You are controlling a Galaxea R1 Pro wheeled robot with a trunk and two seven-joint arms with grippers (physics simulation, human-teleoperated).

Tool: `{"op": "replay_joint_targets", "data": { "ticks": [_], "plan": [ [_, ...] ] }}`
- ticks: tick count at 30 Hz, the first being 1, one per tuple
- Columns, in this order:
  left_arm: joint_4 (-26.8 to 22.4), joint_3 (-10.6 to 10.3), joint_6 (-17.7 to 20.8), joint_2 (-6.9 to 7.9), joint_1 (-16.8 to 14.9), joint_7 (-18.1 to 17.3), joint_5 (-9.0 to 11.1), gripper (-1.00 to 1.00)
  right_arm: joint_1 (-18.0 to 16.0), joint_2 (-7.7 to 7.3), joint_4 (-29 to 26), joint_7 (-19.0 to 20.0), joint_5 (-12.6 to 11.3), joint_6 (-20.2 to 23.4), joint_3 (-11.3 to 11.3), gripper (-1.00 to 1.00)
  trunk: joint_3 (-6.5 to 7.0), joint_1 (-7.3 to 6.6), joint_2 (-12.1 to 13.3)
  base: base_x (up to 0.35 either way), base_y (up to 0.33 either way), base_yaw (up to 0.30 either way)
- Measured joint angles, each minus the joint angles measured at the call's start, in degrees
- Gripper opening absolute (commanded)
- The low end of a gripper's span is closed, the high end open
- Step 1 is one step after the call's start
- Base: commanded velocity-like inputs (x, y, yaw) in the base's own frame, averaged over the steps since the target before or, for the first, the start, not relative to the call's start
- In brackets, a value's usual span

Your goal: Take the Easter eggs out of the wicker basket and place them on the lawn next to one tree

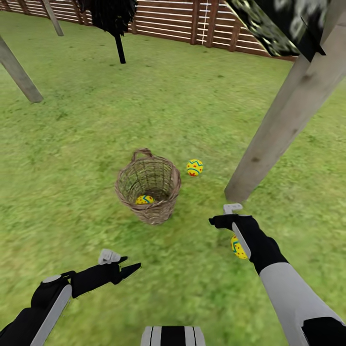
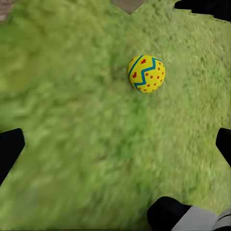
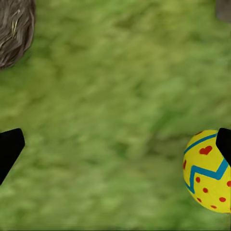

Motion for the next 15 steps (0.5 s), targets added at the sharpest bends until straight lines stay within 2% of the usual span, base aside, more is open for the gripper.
{"op": "replay_joint_targets", "data": {
  "ticks": [4, 15],
  "plan": [
    [0.0, 0.5, 0.0, 0.15, 0.0, 0.0, -0.1, 1.00, 0.0, -0.08, -0.8, 0.0, 0.0, 1.3, 0.0, 1.00, 1.09, -0.88, 1.6, 0.000, 0.290, 0.000],
    [0.0, 0.5, 0.0, 0.17, 0.0, 0.0, -0.1, 1.00, 0.0, -0.09, -0.9, -0.2, 0.0, 1.4, -0.1, 1.00, 4.10, -3.29, 6.0, 0.000, 0.290, 0.000]
  ]
}}
